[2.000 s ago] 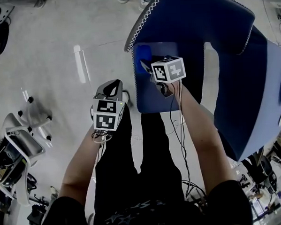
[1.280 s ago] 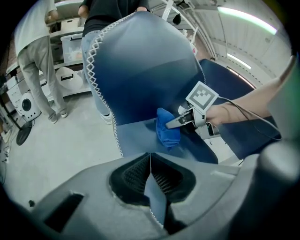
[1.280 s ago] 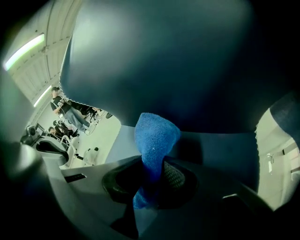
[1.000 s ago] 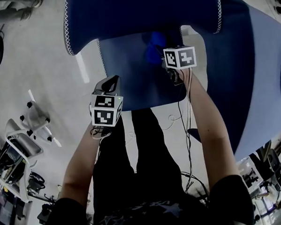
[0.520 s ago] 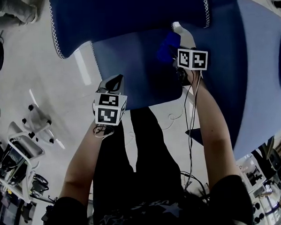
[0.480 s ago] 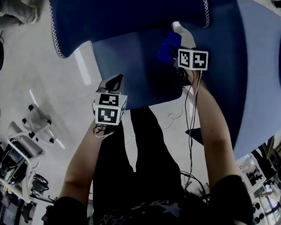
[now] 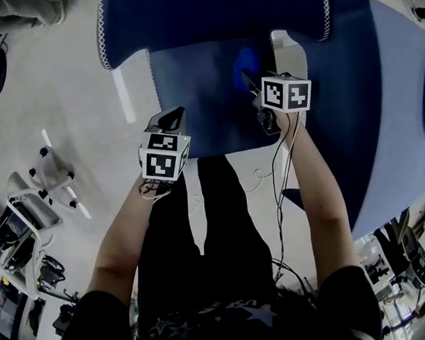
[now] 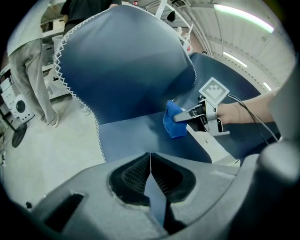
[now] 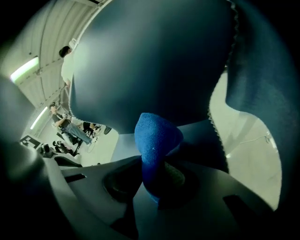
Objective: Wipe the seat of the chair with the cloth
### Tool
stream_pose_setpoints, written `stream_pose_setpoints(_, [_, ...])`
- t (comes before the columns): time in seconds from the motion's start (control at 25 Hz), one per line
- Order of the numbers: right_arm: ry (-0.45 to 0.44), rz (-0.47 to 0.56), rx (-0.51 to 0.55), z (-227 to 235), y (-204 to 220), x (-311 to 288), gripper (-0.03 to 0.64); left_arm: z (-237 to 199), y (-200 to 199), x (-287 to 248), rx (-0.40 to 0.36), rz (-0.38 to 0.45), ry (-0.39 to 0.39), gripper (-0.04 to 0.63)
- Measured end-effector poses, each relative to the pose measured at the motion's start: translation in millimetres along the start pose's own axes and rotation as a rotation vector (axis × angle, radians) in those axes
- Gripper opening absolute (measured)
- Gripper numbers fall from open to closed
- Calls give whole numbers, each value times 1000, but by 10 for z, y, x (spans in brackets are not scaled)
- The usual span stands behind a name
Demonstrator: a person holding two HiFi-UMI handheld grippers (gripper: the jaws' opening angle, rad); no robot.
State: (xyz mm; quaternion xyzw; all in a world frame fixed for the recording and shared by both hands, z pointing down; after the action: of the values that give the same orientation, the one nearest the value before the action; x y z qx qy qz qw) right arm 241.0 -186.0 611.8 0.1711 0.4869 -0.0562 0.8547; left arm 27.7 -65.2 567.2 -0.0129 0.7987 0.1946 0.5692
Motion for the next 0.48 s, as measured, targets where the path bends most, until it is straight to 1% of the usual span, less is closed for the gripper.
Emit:
stream_pose_setpoints(0.28, [-207,-59,100,-1102,-16,-424,74,-315,246,171,65,13,-32,21])
stream_pose_setpoints(0.4, [-290,-90,120,-1526,18,-605,74,-467,357,224,79,10,-41,21])
stream_pose_setpoints(0.48, [-330,-119,135,-1750,73,-752,74,-574,449,246,92,5,-47,21])
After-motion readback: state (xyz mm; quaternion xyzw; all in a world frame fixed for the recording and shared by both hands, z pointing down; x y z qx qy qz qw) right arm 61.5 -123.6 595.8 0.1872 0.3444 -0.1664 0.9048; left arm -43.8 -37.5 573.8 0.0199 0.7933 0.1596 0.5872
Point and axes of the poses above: the fingertips, and each gripper's own axes: x backward along the fingers, z to its right, y out of its underside, the point moved 6 cm from there along x, backward along the fingers, and after that the axes turned 14 degrees about -z, right-handed, at the moved point
